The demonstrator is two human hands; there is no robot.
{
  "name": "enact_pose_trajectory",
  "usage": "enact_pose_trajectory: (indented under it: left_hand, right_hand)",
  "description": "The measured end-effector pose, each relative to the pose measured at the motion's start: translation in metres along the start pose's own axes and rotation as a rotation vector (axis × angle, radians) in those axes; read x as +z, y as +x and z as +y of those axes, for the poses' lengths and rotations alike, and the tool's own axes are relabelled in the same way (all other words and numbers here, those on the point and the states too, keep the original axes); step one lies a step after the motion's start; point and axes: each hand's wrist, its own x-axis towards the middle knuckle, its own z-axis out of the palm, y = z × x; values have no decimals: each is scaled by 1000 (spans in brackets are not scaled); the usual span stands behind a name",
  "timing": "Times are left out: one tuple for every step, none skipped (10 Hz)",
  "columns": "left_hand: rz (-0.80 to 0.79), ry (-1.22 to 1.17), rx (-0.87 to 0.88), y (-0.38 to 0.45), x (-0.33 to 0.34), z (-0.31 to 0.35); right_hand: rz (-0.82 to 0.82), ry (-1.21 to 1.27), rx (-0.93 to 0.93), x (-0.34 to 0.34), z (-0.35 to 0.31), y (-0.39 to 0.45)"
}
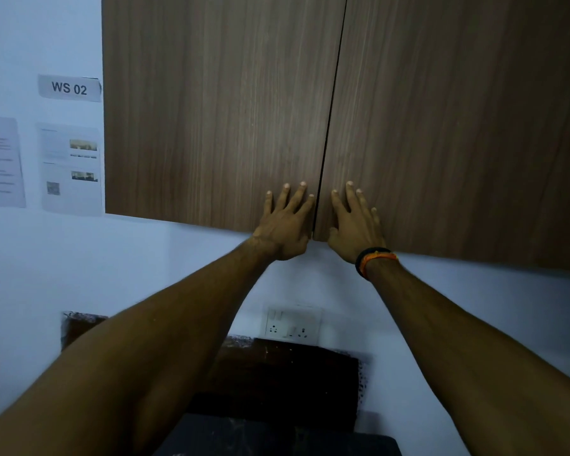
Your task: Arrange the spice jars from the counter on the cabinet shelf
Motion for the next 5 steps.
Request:
enact_pose_trajectory:
  left_hand:
    - [-3,-5,-16,-8,0,-1]
    - [-14,7,-19,-15,1,1]
    - [-40,6,-29,-20,-2,3]
    - [-47,-7,-43,-24,-5,4]
    - [-59,-5,-42,-24,-10,5]
  right_hand:
    - [14,-24,-5,-3,-1,-9]
    - [22,-37,-20,-8,-1,-15]
    - [3,-30,-22,-12,-3,-21]
    - [-2,-15,-24,-13,-3,-24]
    - [4,-4,-22,-18,-2,-27]
